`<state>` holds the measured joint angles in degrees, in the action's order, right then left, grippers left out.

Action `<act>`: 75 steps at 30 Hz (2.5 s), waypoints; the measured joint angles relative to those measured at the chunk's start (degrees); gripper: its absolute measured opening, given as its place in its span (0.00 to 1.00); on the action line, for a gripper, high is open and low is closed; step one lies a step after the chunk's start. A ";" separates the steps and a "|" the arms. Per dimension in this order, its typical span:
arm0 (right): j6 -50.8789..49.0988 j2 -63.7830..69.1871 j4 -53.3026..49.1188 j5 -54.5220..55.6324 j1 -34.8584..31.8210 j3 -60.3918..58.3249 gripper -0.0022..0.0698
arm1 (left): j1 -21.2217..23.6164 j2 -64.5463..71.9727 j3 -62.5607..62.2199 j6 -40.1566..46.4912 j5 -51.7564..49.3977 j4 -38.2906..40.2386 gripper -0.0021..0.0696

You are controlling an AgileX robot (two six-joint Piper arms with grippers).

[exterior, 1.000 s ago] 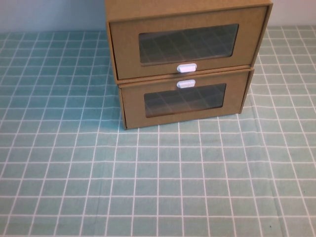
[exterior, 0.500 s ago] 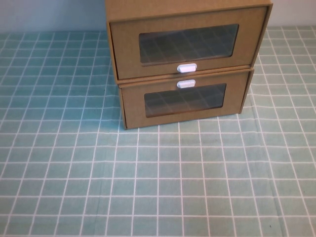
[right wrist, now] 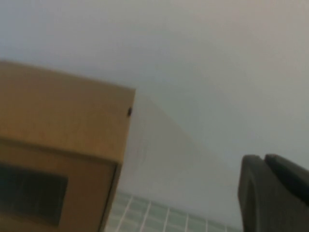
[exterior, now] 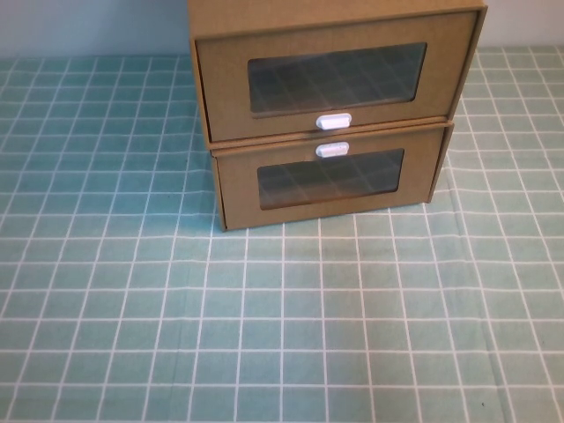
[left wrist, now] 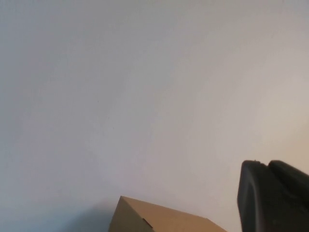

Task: Open the shoe box
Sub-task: 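Pull the top drawer of the cardboard box fully open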

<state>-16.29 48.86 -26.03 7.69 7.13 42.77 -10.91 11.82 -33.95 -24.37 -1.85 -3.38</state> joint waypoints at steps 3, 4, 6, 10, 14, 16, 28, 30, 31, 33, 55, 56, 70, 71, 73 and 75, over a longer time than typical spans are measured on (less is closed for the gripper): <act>0.33 2.69 -10.12 -5.32 3.75 0.14 0.01 | 0.00 0.14 0.00 1.37 -0.92 -1.77 0.02; 0.43 3.40 -12.27 -8.17 4.77 0.23 0.01 | 0.00 0.45 -0.13 2.29 -1.34 -2.65 0.02; 0.90 5.25 -15.97 -17.32 7.10 0.23 0.01 | 0.00 1.84 -1.06 3.28 -3.44 -4.34 0.02; 4.16 9.72 -17.18 -34.86 9.84 0.23 0.01 | 0.00 9.86 -6.27 5.40 -14.27 -7.18 0.02; 6.23 13.40 -14.95 -43.26 12.00 0.23 0.01 | 0.00 22.62 -15.91 12.48 -26.17 -6.92 0.02; 8.36 14.07 -11.66 -43.98 13.79 0.23 0.01 | 0.00 30.69 -22.46 21.63 -32.63 -3.82 0.02; 11.44 14.43 -1.99 -39.42 28.44 -0.58 0.01 | -1.37 69.06 -59.30 59.81 -46.69 29.64 0.02; 11.55 14.63 -1.99 -38.05 30.53 -0.83 0.01 | -3.03 73.87 -64.41 60.82 -47.24 30.36 0.02; 11.65 14.79 -1.99 -37.03 31.32 -0.83 0.01 | -4.10 76.50 -67.22 61.16 -47.63 30.46 0.02; 11.65 15.03 -2.19 -35.05 32.29 -0.83 0.01 | -6.11 81.14 -72.70 61.36 -48.21 30.08 0.02; 12.93 18.79 -8.27 -33.66 33.12 -0.95 0.01 | -10.81 92.44 -85.50 49.78 -70.03 18.18 0.02; 12.93 18.79 -8.57 -33.66 33.12 -0.95 0.01 | -10.81 92.44 -85.50 49.96 -70.18 18.87 0.02; 12.93 18.79 -12.47 -33.21 33.12 -0.95 0.01 | -10.89 89.77 -81.99 51.51 -70.30 23.12 0.02; 12.93 18.79 -13.08 -33.06 33.12 -0.95 0.01 | -10.89 89.77 -80.69 51.51 -70.30 23.13 0.02; 12.93 18.79 -14.38 -32.98 33.12 -0.95 0.01 | -10.89 89.77 -78.24 51.51 -70.30 22.42 0.02; 12.93 18.79 -14.96 -32.96 33.12 -0.95 0.01 | -10.89 89.77 -76.50 51.55 -70.30 20.78 0.02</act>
<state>-3.36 67.65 -40.99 -25.26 40.26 41.82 -21.80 101.58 -110.45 27.18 -72.15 17.39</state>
